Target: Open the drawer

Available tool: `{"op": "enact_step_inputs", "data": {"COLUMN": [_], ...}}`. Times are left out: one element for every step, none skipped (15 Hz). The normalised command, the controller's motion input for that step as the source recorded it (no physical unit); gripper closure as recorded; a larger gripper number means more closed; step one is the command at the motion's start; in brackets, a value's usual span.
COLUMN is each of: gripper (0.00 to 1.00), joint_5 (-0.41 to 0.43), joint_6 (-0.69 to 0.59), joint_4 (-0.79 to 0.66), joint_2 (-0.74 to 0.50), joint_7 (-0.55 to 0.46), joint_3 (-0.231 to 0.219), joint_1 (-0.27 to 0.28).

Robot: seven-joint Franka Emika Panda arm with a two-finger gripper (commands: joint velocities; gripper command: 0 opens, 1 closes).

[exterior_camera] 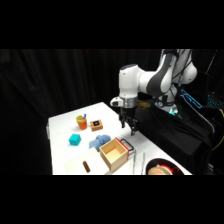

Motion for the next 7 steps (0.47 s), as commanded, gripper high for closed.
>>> {"op": "enact_step_inputs", "data": {"gripper": [0.00,0.00,0.00,0.00,0.00,0.00,0.00], "joint_5": [-0.034,-0.086,-0.099,-0.104,-0.110,-0.132,-0.135], "joint_6": [-0.48,-0.46,-0.44,-0.43,-0.42,-0.41,-0.42], "joint_4": [0.01,0.04,0.07,0.10,0.13,0.16,0.20], "joint_2": [-0.49,-0.46,-0.41,-0.38,-0.34,-0.29,-0.24], "joint_7": [-0.09,-0.04,-0.04,-0.04,-0.03,-0.01,-0.01], "joint_3": [-0.292,-0.279,-0.261,-0.246,-0.226,-0.207,-0.188], "joint_1": [0.210,0.184,0.163,0.141,0.126,0.111,0.103]}}
